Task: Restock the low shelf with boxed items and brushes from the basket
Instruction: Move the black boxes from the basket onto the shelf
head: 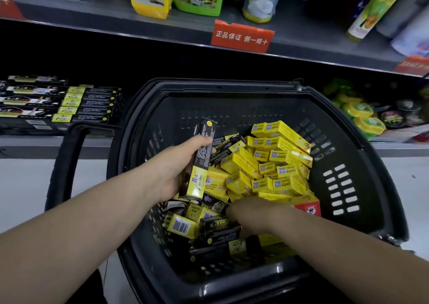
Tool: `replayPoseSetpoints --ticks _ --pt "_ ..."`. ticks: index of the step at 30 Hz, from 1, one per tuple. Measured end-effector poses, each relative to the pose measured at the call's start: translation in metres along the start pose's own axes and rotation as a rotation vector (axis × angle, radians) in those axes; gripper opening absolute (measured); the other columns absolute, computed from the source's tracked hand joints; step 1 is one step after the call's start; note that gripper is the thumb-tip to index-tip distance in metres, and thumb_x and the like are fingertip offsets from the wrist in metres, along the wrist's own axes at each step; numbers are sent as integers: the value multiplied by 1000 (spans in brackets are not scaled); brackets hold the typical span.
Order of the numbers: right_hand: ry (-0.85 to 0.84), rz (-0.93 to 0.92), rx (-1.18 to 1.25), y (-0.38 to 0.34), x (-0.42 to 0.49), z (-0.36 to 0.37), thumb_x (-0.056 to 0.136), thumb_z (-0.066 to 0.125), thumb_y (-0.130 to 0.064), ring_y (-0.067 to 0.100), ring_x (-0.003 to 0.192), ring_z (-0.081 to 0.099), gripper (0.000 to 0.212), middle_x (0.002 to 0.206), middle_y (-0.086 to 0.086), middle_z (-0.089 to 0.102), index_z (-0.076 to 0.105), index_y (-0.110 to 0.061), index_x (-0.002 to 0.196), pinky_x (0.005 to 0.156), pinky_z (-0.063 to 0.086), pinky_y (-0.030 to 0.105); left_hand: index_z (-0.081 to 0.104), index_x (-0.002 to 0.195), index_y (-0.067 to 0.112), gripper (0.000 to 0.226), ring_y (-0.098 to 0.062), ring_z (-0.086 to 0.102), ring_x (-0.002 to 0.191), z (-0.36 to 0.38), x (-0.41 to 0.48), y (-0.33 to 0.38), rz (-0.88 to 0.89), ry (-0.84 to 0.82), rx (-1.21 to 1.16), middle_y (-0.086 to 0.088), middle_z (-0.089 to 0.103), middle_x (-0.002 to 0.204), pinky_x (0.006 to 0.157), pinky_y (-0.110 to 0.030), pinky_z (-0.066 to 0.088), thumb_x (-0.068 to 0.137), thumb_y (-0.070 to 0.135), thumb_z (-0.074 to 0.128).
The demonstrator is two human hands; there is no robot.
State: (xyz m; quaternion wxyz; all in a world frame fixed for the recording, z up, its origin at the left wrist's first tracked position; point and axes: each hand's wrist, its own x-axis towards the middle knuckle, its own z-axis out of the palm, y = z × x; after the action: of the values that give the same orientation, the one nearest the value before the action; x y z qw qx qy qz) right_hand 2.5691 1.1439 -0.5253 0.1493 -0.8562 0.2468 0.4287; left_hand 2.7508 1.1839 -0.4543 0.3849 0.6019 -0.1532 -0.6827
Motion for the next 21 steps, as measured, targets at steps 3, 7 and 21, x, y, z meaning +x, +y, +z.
replayPoseSetpoints --ticks 3,7,21 --pt "-8 -27 78 3 2 -1 80 72 -27 30 107 55 53 122 10 56 51 -13 126 74 42 31 71 100 13 36 -19 59 59 -1 1 0 13 57 36 -3 65 66 57 -27 49 81 42 63" --pt "3 -55 250 15 -4 -13 80 70 -30 23 85 55 34 93 4 57 62 -14 109 66 40 29 67 99 12 32 -25 65 71 -4 5 -1 17 102 59 -7 72 74 71 -35 53 83 40 63" --pt "612 -212 1289 0 -30 -71 80 69 -35 -1 64 55 23 69 -16 58 49 -25 84 61 48 16 52 122 11 46 -24 72 79 3 4 -3 123 55 -122 -12 72 98 67 -39 59 84 32 67"
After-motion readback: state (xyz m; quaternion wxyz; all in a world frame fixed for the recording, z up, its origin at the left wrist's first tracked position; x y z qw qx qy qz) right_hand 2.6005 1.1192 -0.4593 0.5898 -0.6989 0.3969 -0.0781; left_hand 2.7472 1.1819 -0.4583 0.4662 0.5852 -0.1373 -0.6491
